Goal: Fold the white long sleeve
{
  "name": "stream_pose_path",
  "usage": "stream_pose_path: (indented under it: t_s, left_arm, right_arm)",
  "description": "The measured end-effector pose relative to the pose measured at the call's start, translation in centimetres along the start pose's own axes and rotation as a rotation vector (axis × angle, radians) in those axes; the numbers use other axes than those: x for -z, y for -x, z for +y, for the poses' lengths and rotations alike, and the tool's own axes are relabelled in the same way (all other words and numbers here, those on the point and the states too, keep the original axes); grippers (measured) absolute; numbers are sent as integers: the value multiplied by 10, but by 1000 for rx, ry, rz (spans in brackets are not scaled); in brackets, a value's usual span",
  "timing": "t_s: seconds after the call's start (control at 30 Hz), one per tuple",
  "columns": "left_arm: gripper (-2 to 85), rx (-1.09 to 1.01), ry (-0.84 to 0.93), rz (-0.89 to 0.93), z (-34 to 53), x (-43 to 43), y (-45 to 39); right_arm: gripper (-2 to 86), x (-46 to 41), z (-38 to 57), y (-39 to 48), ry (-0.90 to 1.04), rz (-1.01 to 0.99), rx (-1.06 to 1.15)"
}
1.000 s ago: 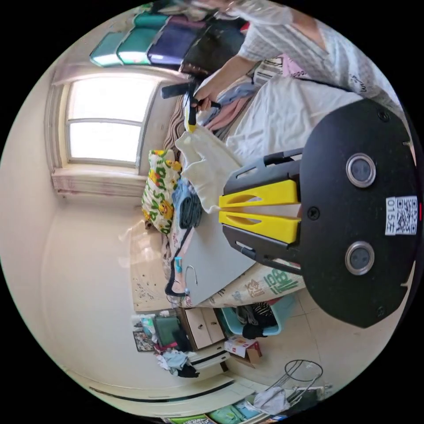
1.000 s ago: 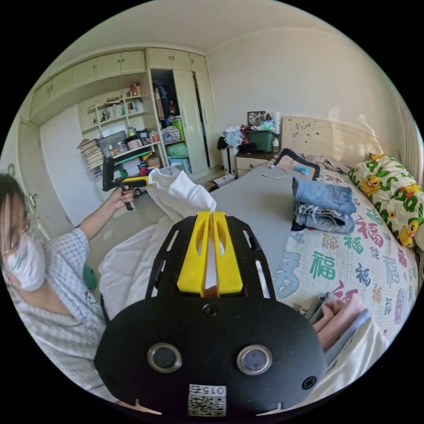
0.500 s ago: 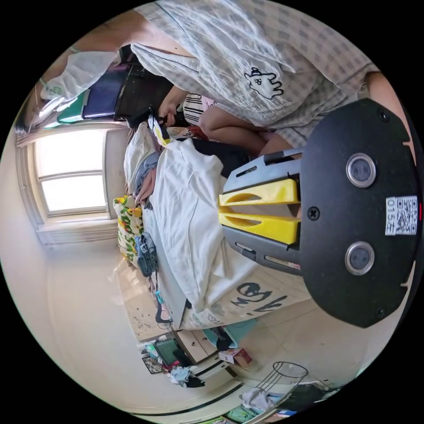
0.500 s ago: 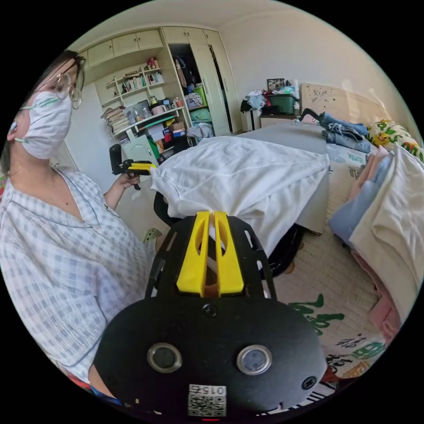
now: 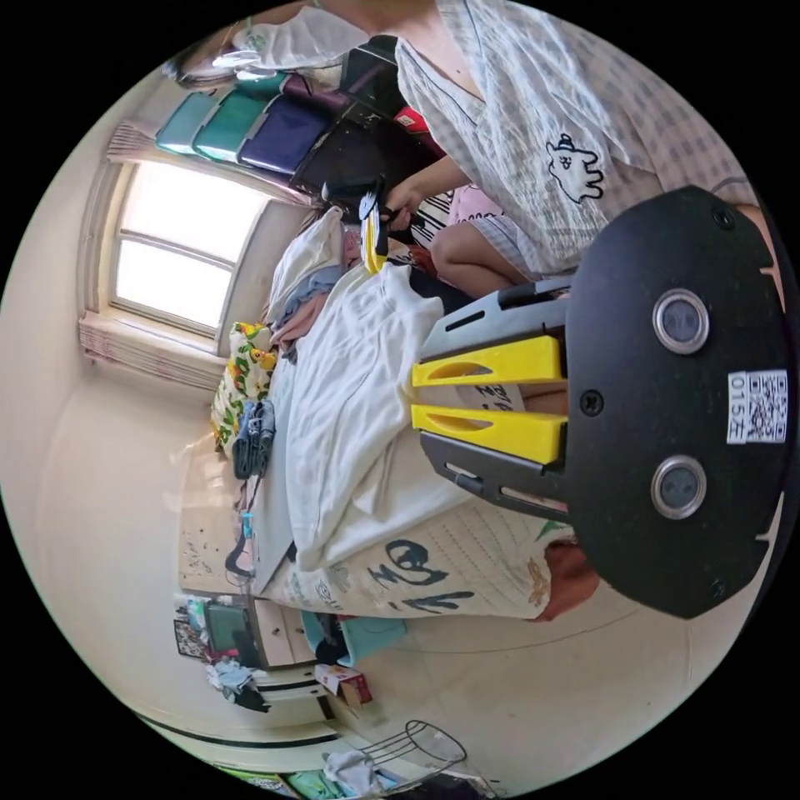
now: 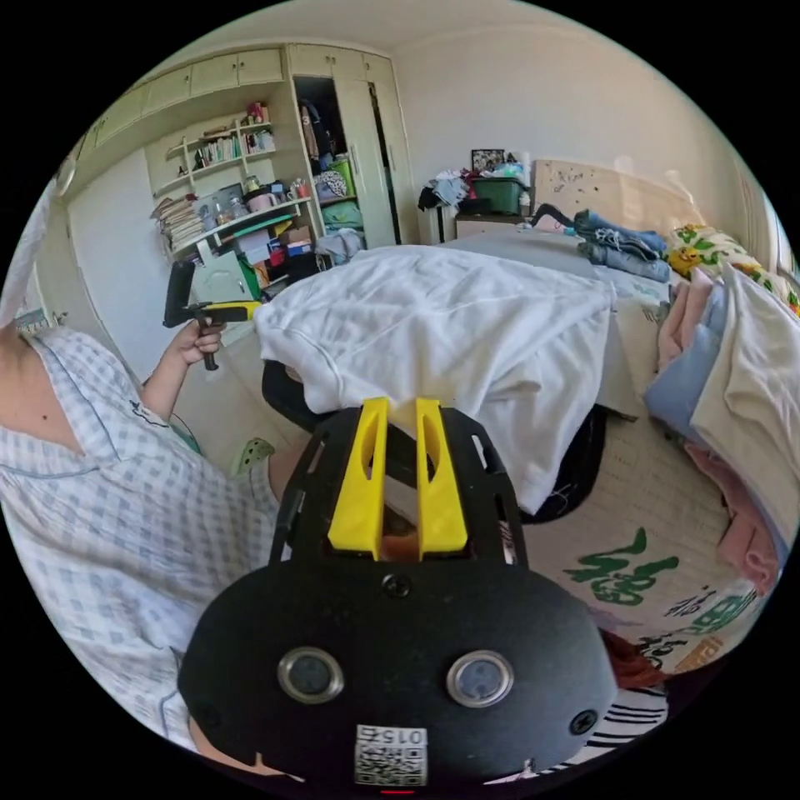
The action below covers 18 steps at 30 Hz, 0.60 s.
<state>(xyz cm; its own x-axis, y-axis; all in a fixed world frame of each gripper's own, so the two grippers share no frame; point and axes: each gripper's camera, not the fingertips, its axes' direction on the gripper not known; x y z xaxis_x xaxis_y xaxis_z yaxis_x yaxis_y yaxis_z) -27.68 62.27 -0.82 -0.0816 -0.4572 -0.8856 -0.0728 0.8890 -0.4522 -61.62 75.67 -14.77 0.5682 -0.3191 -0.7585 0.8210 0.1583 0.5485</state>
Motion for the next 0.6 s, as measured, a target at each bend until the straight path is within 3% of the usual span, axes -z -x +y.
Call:
stream_pose_path:
  t_s: [0.17,0.43,0.53,0.6]
  left_arm:
    - [19,-152,37,-57,-85,16,-33]
    - [26,-481,-9,34,-336,-55,-147]
    - [62,-451,91,73,-434,-151,-180]
    - [102,-433,254,71,-493,-252,-201]
  right_arm:
    - [64,52,44,-34,-246,7,-194]
    - [103,64,68,-94,-344,-93,-372]
    - [109,57,67,-112,-351,-109,-409]
    - [109,55,65,-124,-357,-141,-427]
